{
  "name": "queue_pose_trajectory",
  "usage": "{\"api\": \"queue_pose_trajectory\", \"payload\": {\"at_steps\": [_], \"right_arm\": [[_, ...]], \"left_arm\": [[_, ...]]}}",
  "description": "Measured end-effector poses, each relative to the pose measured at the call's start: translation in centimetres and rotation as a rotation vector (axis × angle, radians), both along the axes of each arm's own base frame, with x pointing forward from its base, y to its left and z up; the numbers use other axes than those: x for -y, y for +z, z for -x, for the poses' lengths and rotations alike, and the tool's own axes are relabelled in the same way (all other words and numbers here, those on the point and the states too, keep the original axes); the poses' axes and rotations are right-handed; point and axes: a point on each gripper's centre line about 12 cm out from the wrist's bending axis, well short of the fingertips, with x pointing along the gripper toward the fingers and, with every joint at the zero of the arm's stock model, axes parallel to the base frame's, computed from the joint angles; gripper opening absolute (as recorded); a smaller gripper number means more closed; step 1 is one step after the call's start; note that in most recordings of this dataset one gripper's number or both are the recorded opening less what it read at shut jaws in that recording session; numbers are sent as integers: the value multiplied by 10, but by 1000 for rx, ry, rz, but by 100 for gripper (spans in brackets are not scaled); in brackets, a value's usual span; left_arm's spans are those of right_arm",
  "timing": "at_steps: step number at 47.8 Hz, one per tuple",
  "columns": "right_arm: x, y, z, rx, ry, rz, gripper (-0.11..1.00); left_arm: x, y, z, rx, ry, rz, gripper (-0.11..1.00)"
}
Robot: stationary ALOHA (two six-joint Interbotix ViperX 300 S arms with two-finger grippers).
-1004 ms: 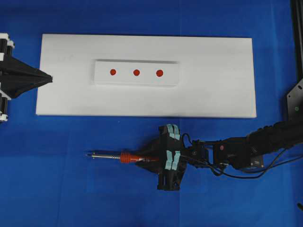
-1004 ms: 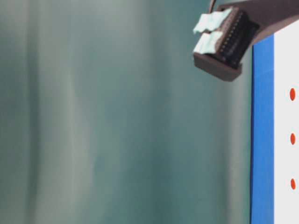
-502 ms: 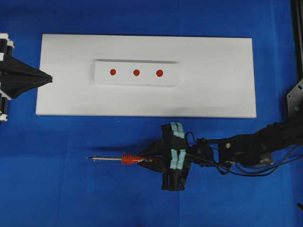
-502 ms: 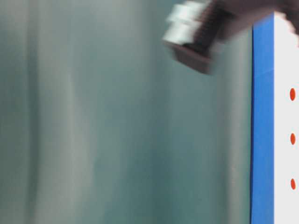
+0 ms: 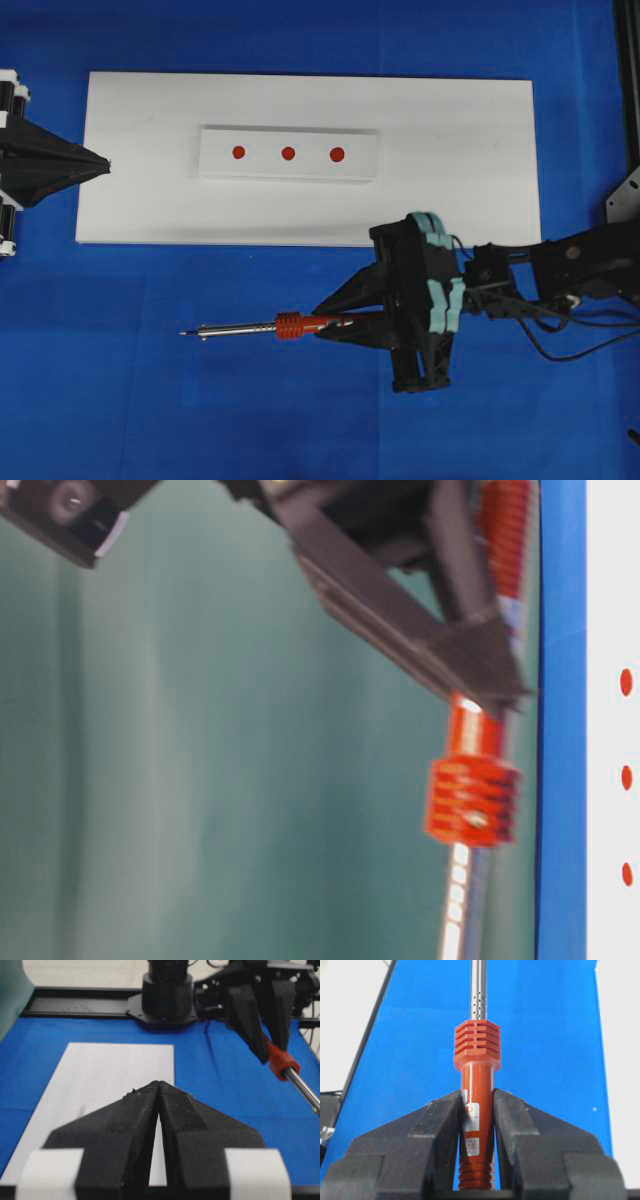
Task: Touch the tip of the soldering iron to the mark.
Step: 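Lift the soldering iron and carry it over the white strip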
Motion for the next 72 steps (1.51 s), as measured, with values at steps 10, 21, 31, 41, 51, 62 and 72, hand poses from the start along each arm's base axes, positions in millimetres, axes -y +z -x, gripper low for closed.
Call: {"api": "queue_pose_trajectory", "payload": {"at_steps": [10,21,31,41,51,62,72], "right_arm": [[8,0,0,-17,-6,10,6],[35,-5,-1,-81,-26,66,6],[77,3,2,-103,-60,165,6],[124,0,8,-169,-115,234,6],[158,1,12,-195,-158,300,6],[181,6,14,-213,-187,333,6],[179,5,15,-236,-167,329,6]], "left_arm": [[0,0,0,0,0,2,2],[0,0,0,2,0,2,2],[1,0,0,0,-5,3,2],[2,0,0,0,-9,2,2],[2,0,0,3,-10,0,2],[2,0,0,2,-9,2,2],[2,-1,0,2,-9,2,2]]}}
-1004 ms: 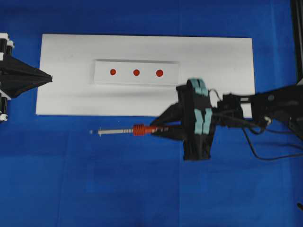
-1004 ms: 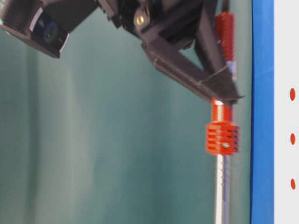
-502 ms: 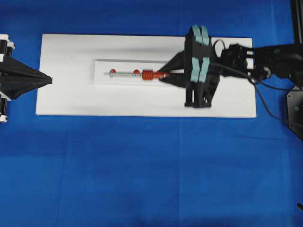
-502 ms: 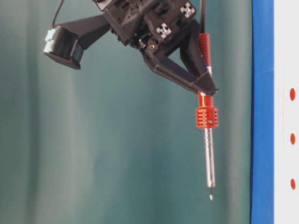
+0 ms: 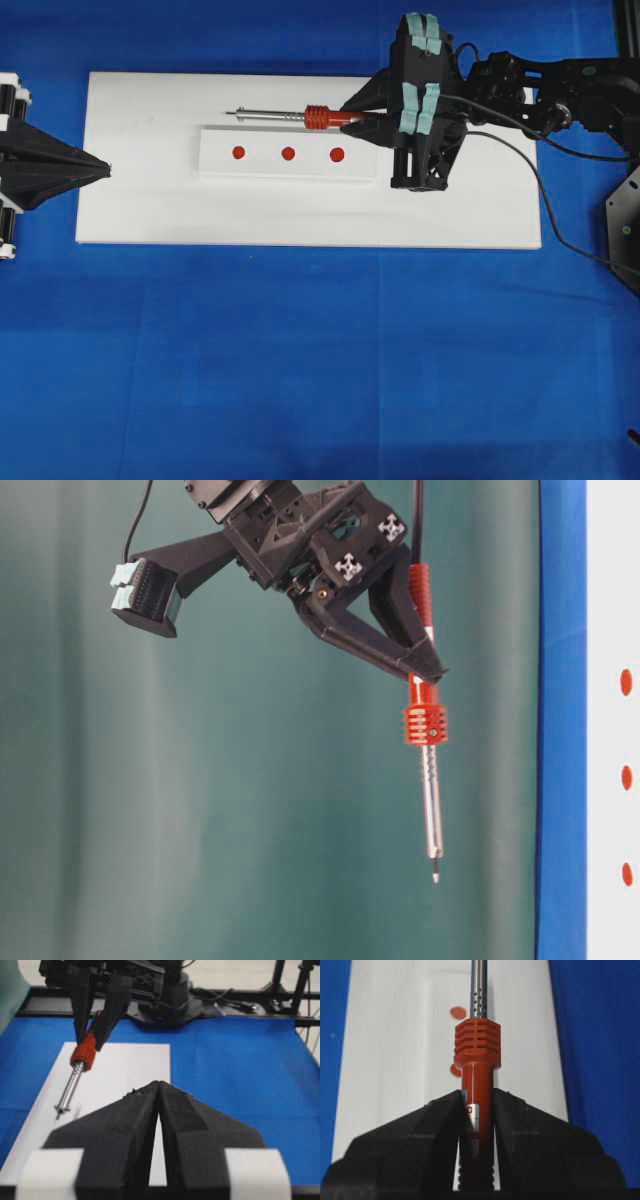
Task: Touch the tip of the soldering iron to the mark.
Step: 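Lift the soldering iron and carry it over the white strip, then lower the iron tip toward the middle red dot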
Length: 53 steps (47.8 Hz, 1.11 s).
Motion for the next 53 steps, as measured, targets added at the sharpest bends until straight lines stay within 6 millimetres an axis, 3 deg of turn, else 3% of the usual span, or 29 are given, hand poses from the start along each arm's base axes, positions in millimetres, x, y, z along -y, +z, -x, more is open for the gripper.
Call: {"api": "queue_pose_trajectory", "payload": {"at_steps": [22,53], "right_arm": [[9,-9,6,-126,15,-40,6],[9,-11,5,-140,20,-43,6]], "left_arm": [[0,0,0,0,0,0,2],[0,-1,0,-2,0,2,2]]}}
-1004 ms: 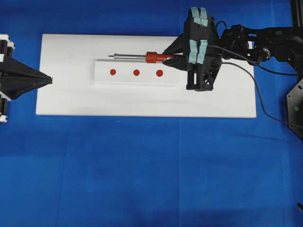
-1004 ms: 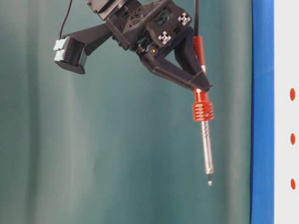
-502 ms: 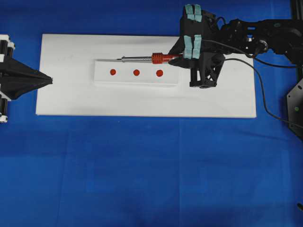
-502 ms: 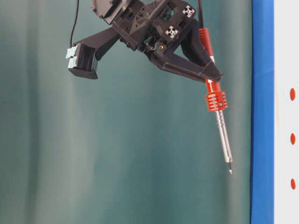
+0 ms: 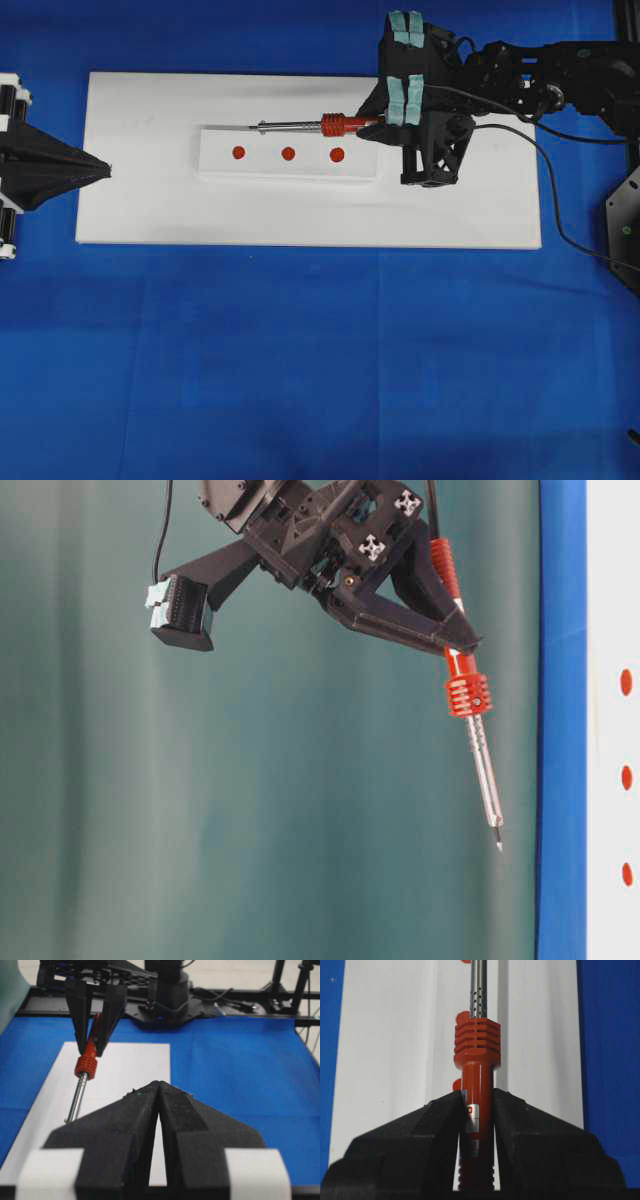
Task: Touch the tip of the soldering iron to the mark.
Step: 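Lower the iron tip toward the middle red dot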
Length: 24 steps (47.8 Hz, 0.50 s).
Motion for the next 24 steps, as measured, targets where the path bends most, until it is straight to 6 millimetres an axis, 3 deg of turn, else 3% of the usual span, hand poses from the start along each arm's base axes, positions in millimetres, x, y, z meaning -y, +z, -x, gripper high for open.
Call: {"api": "queue_pose_trajectory", "payload": {"at_steps": [13,24], "right_arm": [[1,-3,0,-9,-2,-4,6],[0,-22,-6,-57,1,-18,6]], "left_arm": [[0,1,0,6,-1,-1,2],[0,1,0,6,0,-3,2]]}}
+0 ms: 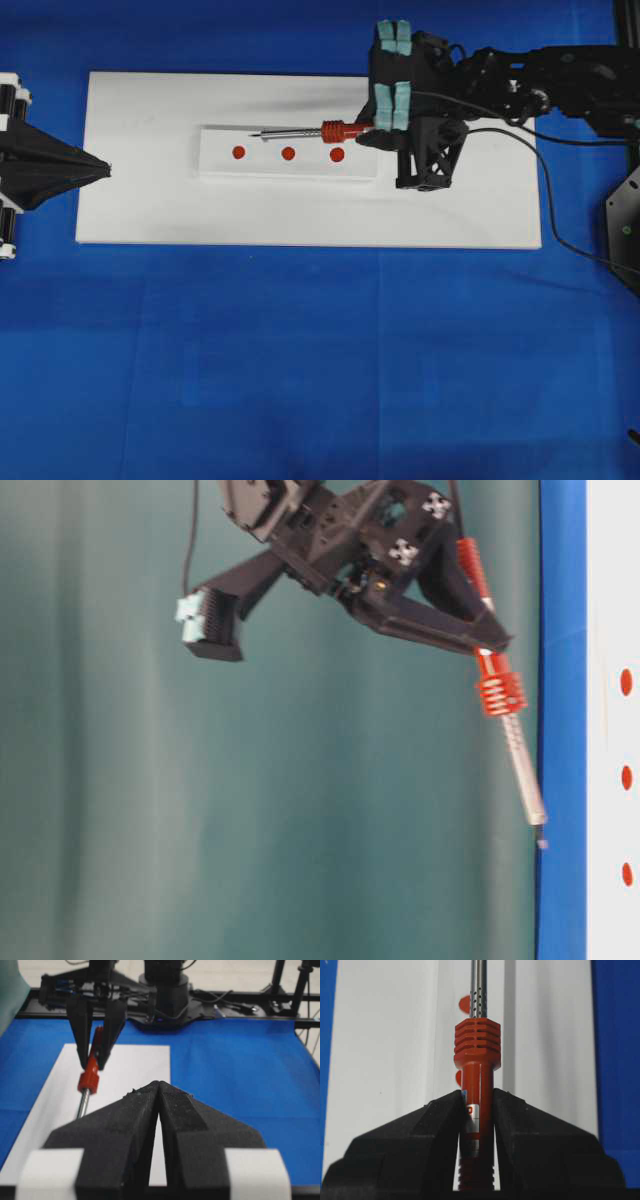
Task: Touch the tip of the soldering iron to the mark.
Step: 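Lower the iron tip toward the middle red dot, then hold the iron tip against the red dot on the strip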
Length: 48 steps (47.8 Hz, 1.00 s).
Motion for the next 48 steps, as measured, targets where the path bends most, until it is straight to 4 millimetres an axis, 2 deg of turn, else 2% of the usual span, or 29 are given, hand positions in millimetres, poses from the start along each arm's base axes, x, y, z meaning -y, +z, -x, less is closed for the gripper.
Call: {"api": "queue_pose_trajectory", "payload": {"at_steps": [22,48], "right_arm": [[-5,-35,-22,-47,16,-4,6],[-1,-39,-22,-53,2,-8,6]], "left_arm": [[0,0,0,0,0,3,2],[0,-4,1,-9,-1,1,2]]}}
